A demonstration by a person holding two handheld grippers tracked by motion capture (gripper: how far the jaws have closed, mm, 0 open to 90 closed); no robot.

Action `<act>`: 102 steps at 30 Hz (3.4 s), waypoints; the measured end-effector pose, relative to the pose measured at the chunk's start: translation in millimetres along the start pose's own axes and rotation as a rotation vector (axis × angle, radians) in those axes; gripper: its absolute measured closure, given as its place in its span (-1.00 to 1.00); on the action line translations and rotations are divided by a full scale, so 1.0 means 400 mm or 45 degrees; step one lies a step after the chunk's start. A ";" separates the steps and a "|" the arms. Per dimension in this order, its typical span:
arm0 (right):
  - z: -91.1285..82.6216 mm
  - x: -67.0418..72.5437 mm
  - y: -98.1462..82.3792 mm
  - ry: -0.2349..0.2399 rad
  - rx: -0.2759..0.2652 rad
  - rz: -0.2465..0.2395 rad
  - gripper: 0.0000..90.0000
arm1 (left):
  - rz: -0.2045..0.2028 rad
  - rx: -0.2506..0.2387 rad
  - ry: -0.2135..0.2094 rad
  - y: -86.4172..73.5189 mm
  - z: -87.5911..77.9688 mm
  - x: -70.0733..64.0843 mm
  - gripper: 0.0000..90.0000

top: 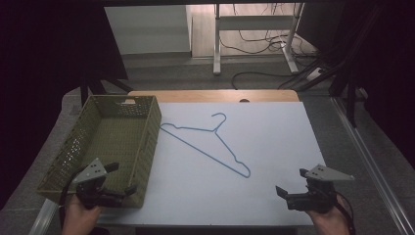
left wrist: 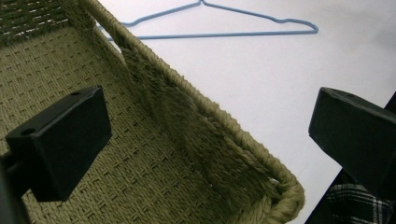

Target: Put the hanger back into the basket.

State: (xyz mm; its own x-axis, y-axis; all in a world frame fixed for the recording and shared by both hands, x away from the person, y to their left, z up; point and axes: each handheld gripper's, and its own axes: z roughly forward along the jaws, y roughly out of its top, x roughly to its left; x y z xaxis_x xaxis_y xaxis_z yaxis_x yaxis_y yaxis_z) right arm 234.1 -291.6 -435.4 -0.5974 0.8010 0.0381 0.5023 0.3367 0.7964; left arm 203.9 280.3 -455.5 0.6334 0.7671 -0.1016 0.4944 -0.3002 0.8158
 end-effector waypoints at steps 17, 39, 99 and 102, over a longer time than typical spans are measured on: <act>0.084 0.026 0.089 0.050 0.044 -0.070 -1.00 | 0.005 0.022 -0.009 0.002 0.006 -0.006 -1.00; 0.243 0.035 0.211 0.101 0.088 -0.115 -1.00 | 0.012 0.035 -0.001 0.000 0.008 -0.004 -1.00; 0.681 0.022 0.304 0.090 0.369 -0.148 0.11 | 0.038 0.045 -0.022 0.036 0.025 -0.018 -1.00; 0.693 0.021 0.301 0.088 0.380 -0.155 0.27 | 0.031 0.035 -0.046 0.052 0.030 -0.019 -1.00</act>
State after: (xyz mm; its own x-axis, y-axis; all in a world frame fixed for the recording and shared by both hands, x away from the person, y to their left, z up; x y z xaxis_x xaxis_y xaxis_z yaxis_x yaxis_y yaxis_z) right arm 463.0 -107.2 -506.3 -0.7003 0.7139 0.0027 0.5797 0.5664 0.5858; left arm 216.7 261.4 -444.6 0.6663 0.7386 -0.1024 0.4943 -0.3346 0.8023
